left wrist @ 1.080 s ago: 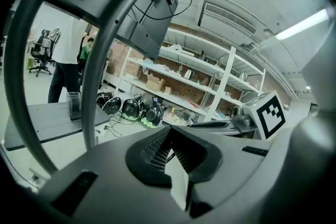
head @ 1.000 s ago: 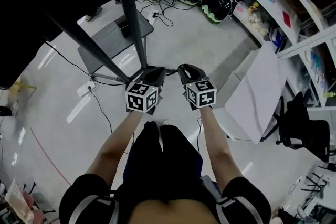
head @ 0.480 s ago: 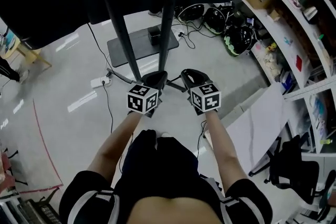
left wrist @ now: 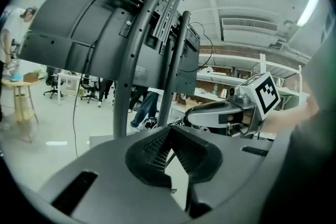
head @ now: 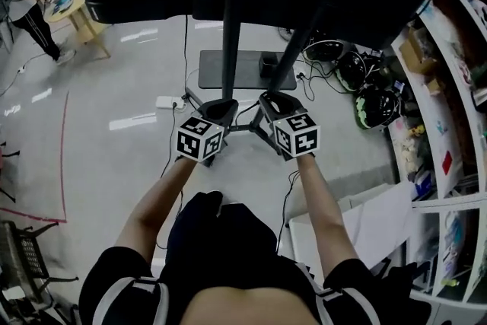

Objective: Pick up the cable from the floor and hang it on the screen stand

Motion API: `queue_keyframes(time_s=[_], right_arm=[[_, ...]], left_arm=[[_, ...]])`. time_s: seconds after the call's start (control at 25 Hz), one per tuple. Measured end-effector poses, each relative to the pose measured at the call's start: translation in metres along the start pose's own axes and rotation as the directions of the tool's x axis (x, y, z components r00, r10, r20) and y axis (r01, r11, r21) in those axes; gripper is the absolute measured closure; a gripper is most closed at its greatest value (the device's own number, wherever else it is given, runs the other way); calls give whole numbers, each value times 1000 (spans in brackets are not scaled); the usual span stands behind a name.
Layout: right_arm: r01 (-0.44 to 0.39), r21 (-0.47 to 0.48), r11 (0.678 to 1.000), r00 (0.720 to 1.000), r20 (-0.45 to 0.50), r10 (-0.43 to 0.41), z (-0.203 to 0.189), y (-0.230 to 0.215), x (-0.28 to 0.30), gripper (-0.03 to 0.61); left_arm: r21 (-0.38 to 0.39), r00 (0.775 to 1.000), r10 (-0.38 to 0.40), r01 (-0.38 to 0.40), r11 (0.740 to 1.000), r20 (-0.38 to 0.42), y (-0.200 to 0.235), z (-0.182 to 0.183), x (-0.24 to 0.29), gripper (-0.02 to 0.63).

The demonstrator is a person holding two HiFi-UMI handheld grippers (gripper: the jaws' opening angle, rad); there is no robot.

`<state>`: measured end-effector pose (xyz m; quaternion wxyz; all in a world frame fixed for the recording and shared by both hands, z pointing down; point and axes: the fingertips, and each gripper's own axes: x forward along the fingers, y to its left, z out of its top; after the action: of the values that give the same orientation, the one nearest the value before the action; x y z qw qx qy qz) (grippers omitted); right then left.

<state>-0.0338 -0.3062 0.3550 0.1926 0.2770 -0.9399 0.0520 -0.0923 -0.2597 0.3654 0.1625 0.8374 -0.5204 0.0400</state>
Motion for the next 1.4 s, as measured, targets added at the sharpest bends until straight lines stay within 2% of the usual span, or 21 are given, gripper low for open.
queue_keyframes(time_s=[0.28,0.44,0.72,0.96,1.16,1.4], right_arm=[[-139,-90,986,990,-11,139,32,46,42,474],[-185,-144,972,982,-1,186,60,69,56,474],[-183,-212,960,981,29,194,112,91,88,474],[-140,-257,956,985,62,161,169,111,122,474],[-123,-291,949,982,105,159,235,128,149,474],[-71,-394,916,981,137,135,313,141,172,474]], left_arm=[[-92,986,164,-161,983,27,46,8,-51,607],[-96,980,196,-192,977,33,62,22,-72,607],[-70,976,197,-191,979,89,103,58,-93,607],[-31,978,175,-173,984,112,153,93,-114,607],[0,986,125,-126,992,108,196,136,-129,607],[24,989,49,-53,998,137,229,190,-141,607]])
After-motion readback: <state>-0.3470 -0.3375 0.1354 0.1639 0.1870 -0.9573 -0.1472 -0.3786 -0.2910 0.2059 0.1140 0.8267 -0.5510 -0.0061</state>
